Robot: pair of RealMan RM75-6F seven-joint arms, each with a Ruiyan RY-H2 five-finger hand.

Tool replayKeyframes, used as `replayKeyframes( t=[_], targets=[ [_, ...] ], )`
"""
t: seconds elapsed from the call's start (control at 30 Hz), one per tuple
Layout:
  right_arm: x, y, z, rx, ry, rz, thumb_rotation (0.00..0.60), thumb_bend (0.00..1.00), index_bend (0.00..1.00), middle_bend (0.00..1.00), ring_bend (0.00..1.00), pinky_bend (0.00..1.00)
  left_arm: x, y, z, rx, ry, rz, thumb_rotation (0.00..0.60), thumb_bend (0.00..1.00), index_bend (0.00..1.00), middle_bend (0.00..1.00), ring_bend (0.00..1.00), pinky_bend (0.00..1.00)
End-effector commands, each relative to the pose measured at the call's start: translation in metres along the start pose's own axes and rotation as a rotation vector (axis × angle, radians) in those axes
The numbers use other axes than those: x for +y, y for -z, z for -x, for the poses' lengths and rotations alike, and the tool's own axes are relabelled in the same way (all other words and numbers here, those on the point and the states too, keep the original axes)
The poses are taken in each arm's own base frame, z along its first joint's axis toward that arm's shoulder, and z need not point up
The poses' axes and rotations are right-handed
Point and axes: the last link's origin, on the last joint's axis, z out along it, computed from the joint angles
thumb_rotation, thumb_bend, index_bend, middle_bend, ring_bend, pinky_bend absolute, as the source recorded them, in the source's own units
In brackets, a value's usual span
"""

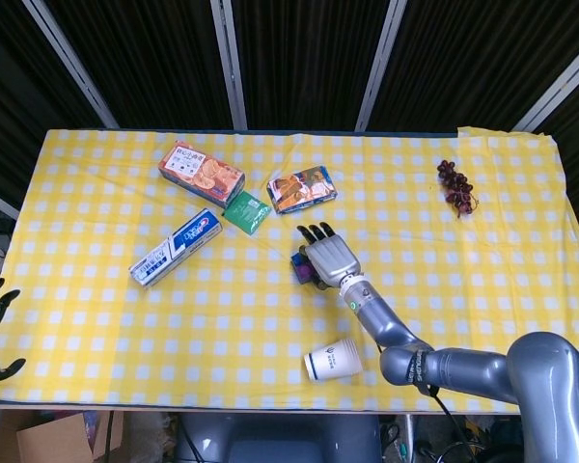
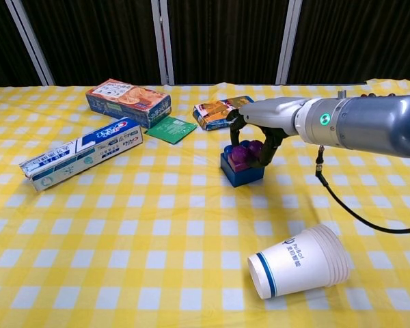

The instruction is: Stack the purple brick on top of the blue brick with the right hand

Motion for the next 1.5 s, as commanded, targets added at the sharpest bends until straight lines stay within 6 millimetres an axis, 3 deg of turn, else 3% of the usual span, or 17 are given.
replayKeyframes(
  t=[0.03,0.33,0.73,1.03,1.1,1.27,1.37,1.5],
  targets=[
    [0.003,0.001,0.003,-0.011,-0.002,0.006,0.6,0.45,0.56,0.0,0.0,0.0,0.001,0.0,0.0,0.001,0.0,0.004,0.6,0.0,0.12,0.0,0.0,0.04],
    [0.013,0.006,0.015,-0.064,0.038,0.026,0.6,0.45,0.56,0.0,0.0,0.0,0.004,0.0,0.0,0.001,-0.001,0.014,0.6,0.0,0.12,0.0,0.0,0.04],
    [0.003,0.01,0.018,-0.039,0.027,0.009,0.6,0.45,0.56,0.0,0.0,0.0,0.002,0.0,-0.001,0.005,0.008,0.012,0.6,0.0,0.12,0.0,0.0,0.04],
    [-0.004,0.031,0.02,0.06,-0.015,-0.048,0.6,0.45,0.55,0.0,0.0,0.0,0.003,0.001,-0.002,0.004,0.011,0.016,0.6,0.0,0.12,0.0,0.0,0.04],
    [-0.004,0.034,0.019,0.066,-0.013,-0.054,0.6,0.46,0.51,0.0,0.0,0.0,0.004,0.002,-0.002,0.005,0.01,0.018,0.6,0.0,0.12,0.0,0.0,0.04],
    [-0.002,0.037,0.015,0.069,-0.015,-0.048,0.6,0.46,0.29,0.0,0.0,0.0,0.005,0.003,-0.002,0.003,0.004,0.022,0.6,0.0,0.12,0.0,0.0,0.04],
    [-0.006,0.039,0.002,0.116,-0.056,-0.054,0.6,0.46,0.18,0.0,0.0,0.0,0.004,0.002,-0.001,0.001,0.001,0.02,0.6,0.0,0.12,0.0,0.0,0.04],
    [-0.005,0.04,-0.002,0.154,-0.076,-0.06,0.6,0.46,0.1,0.0,0.0,0.0,0.004,0.002,-0.001,0.002,0.001,0.016,0.6,0.0,0.12,0.0,0.0,0.04]
  ],
)
